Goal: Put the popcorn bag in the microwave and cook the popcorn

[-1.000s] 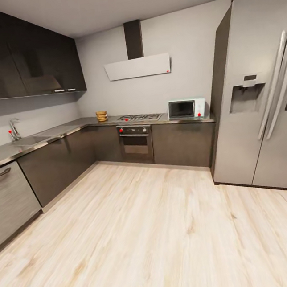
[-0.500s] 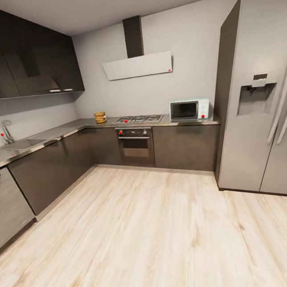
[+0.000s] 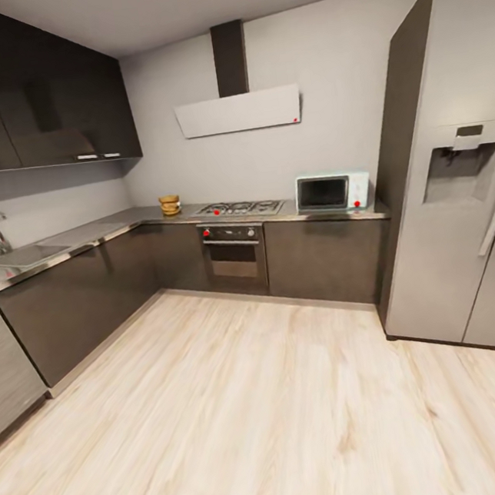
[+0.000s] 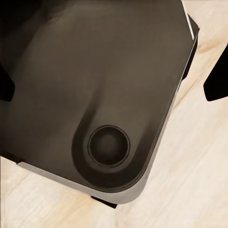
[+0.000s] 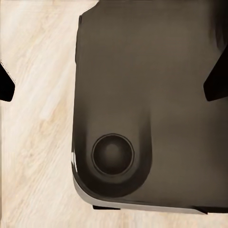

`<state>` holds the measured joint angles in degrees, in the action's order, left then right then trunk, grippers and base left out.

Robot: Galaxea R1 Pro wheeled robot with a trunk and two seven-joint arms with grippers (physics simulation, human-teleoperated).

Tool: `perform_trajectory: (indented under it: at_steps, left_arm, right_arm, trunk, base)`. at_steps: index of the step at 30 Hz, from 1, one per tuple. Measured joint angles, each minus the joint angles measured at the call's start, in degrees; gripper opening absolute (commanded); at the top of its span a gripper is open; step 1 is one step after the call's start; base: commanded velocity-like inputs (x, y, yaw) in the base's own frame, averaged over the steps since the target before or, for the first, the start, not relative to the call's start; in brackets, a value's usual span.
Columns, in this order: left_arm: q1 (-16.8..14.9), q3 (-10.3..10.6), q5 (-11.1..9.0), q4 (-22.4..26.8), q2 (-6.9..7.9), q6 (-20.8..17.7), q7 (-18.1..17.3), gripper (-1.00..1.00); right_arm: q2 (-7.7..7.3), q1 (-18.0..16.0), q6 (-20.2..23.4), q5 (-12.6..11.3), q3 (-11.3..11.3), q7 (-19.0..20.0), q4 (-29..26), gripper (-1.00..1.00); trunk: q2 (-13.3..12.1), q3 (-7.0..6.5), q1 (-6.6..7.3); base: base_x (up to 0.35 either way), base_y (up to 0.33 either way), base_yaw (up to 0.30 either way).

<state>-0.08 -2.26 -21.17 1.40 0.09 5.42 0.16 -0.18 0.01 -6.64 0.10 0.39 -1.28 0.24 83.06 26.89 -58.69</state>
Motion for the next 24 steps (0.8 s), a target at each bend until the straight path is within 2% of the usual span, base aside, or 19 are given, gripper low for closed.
perform_trajectory:
  at_steps: [24]
  left_arm:
    - [0.0,0.0,0.0,0.0,0.00,0.1,0.0,1.00]
  right_arm:
    - [-0.06,0.0,-0.3,-0.1,0.0,0.0,0.0,1.00]
  trunk:
    - [0.0,0.00,0.00]
  base:
    - [0.324,0.000,0.000]
